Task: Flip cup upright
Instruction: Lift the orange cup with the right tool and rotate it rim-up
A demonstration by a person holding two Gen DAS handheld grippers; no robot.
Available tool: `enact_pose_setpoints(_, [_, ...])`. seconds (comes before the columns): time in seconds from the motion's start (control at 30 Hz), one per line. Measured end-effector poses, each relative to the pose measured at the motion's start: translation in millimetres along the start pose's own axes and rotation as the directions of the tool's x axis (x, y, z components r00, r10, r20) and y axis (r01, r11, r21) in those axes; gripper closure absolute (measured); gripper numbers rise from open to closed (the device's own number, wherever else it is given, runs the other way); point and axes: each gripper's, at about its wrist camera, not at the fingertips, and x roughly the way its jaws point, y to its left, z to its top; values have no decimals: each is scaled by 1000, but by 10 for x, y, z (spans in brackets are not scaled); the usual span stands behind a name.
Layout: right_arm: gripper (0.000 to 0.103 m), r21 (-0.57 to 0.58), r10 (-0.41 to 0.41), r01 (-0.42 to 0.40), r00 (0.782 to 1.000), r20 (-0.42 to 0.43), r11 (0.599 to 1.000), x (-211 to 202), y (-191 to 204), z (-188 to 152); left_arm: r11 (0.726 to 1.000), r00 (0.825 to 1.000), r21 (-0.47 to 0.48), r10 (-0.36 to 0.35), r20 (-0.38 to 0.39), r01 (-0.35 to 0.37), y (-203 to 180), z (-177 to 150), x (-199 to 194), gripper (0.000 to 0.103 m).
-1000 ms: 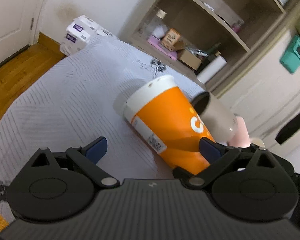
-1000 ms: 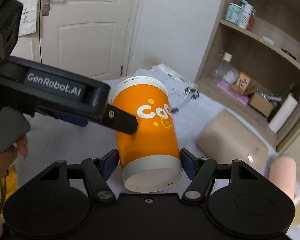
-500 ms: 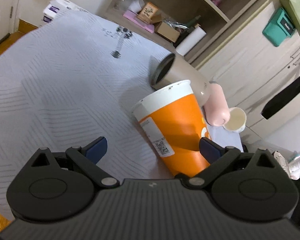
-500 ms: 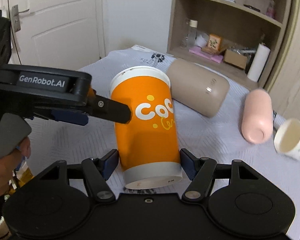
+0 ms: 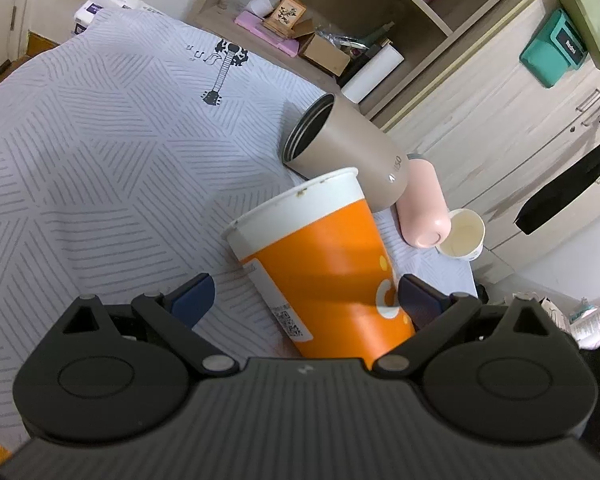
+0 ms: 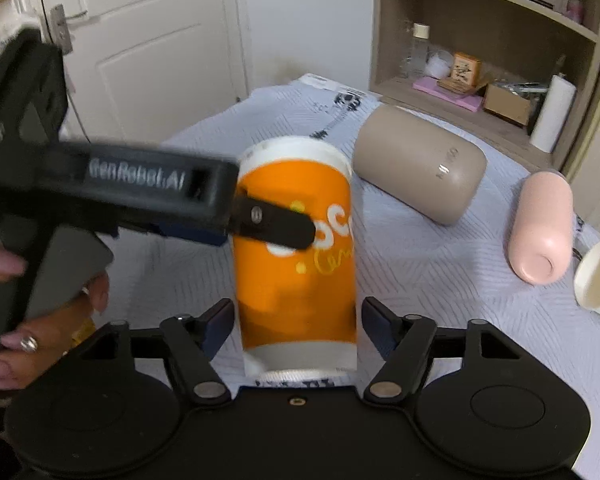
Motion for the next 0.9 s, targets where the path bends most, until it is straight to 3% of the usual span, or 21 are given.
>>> enact_pose_setpoints(0.27, [25, 35, 71, -71, 997, -3, 997, 142, -130, 216, 998, 999, -56, -32, -18, 30, 55, -5, 41, 4])
enact_pose_setpoints(0.5, [28, 114, 120, -119, 993, -5, 986, 170, -234, 186, 997, 999, -60, -46, -28, 45, 31, -49, 90, 4])
enact_pose_setpoints(0.57, [28, 136, 131, -131, 991, 5, 982, 150, -234, 148, 997, 998, -59, -61, -31, 59, 14, -69, 99, 9])
enact_pose_setpoints(0.6, [28, 140, 140, -140, 990, 11, 980, 136, -221, 121, 996, 996, -56, -75, -39, 72, -2, -83, 110, 17])
enact_pose_setpoints(0.9, [29, 86, 100, -109, 990, 104, 990, -98, -120, -58, 987, 996, 143, -81, 23, 77, -311, -224, -51, 23])
